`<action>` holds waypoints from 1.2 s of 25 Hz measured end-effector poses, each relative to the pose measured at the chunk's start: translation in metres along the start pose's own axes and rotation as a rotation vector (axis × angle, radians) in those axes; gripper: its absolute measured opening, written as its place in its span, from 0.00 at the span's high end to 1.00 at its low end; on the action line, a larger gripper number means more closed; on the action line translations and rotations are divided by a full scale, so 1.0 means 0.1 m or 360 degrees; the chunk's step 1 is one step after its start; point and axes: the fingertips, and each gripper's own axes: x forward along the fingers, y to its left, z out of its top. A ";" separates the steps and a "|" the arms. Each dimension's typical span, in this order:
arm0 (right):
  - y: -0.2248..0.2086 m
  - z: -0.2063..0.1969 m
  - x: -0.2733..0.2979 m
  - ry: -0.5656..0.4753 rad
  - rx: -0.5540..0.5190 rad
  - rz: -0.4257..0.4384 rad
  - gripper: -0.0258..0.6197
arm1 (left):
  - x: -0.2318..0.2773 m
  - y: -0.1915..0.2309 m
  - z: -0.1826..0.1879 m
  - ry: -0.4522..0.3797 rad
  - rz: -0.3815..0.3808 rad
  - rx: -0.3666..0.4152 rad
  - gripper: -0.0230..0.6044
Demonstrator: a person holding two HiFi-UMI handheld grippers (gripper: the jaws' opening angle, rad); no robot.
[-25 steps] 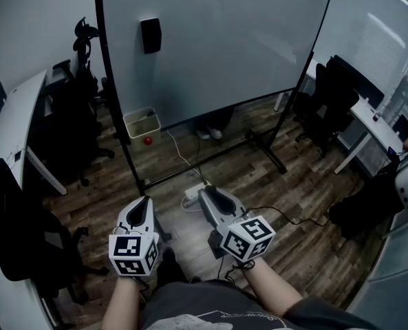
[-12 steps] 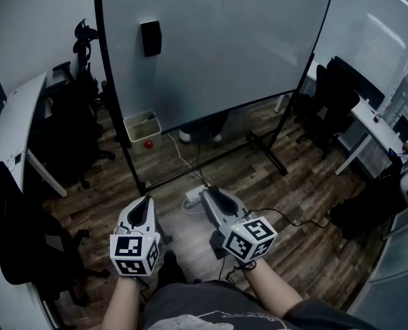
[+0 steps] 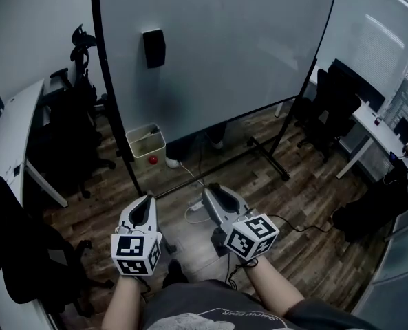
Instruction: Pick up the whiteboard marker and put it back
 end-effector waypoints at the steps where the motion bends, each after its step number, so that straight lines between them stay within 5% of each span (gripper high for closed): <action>1: -0.01 0.02 0.07 -0.0005 -0.0003 -0.0001 0.84 | 0.05 0.05 0.02 -0.0002 -0.0001 0.0002 0.94; 30: -0.37 0.31 1.93 -0.0051 -0.0006 0.0079 0.84 | 1.26 1.24 0.19 0.0035 0.0030 -0.0027 0.94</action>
